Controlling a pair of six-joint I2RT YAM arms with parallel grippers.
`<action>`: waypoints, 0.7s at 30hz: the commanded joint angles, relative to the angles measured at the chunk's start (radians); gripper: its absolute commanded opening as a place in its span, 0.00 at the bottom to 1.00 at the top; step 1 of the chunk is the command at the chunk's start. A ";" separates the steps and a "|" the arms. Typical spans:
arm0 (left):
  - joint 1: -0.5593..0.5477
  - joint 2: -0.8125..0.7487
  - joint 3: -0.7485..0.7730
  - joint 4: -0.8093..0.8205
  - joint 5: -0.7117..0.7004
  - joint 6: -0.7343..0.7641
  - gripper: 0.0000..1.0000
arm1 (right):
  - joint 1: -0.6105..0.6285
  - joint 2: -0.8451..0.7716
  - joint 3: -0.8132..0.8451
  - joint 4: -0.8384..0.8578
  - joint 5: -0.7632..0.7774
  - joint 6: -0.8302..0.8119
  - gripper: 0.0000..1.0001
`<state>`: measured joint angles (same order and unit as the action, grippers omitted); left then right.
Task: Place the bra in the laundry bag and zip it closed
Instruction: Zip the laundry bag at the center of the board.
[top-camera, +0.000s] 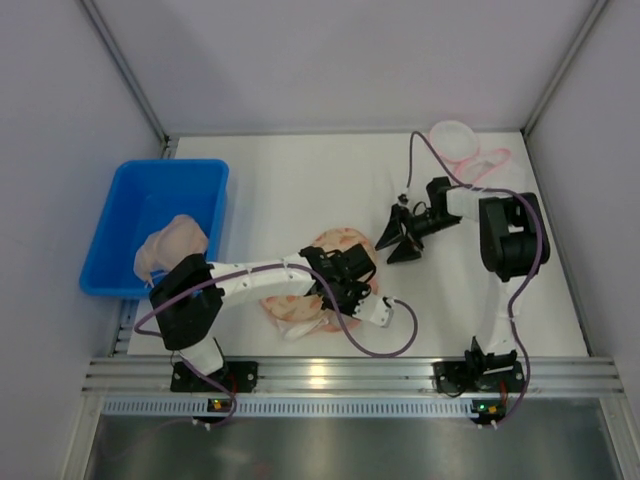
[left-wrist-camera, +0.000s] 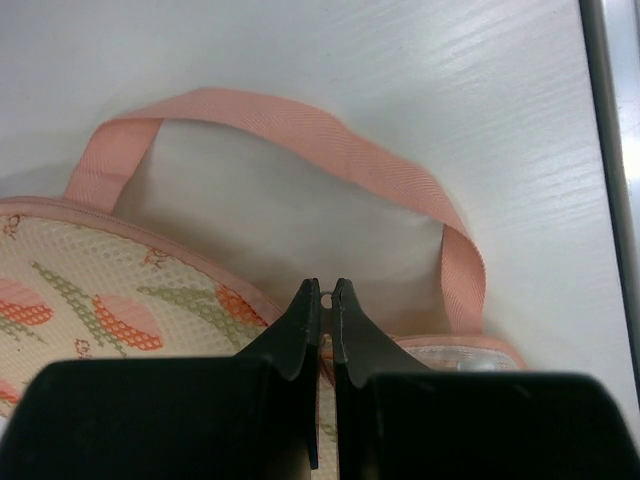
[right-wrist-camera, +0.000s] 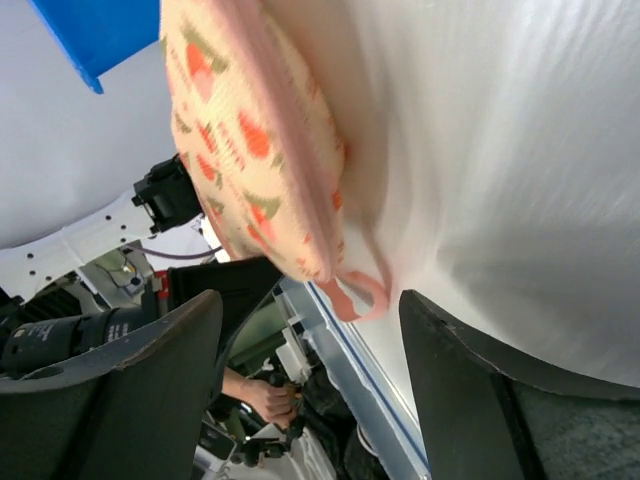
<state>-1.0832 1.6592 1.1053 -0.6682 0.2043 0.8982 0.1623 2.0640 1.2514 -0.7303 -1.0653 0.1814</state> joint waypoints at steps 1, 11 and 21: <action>0.016 0.037 0.073 -0.004 0.003 0.045 0.00 | -0.009 -0.117 0.000 -0.069 -0.027 -0.031 0.72; 0.043 0.106 0.174 0.033 -0.034 0.107 0.00 | 0.152 -0.124 -0.146 0.161 -0.131 0.165 0.78; 0.046 0.099 0.186 0.032 0.014 0.101 0.00 | 0.226 -0.013 -0.092 0.422 -0.073 0.320 0.65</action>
<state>-1.0393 1.7741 1.2640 -0.6567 0.1749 0.9863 0.3748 2.0411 1.1416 -0.4683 -1.1454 0.4175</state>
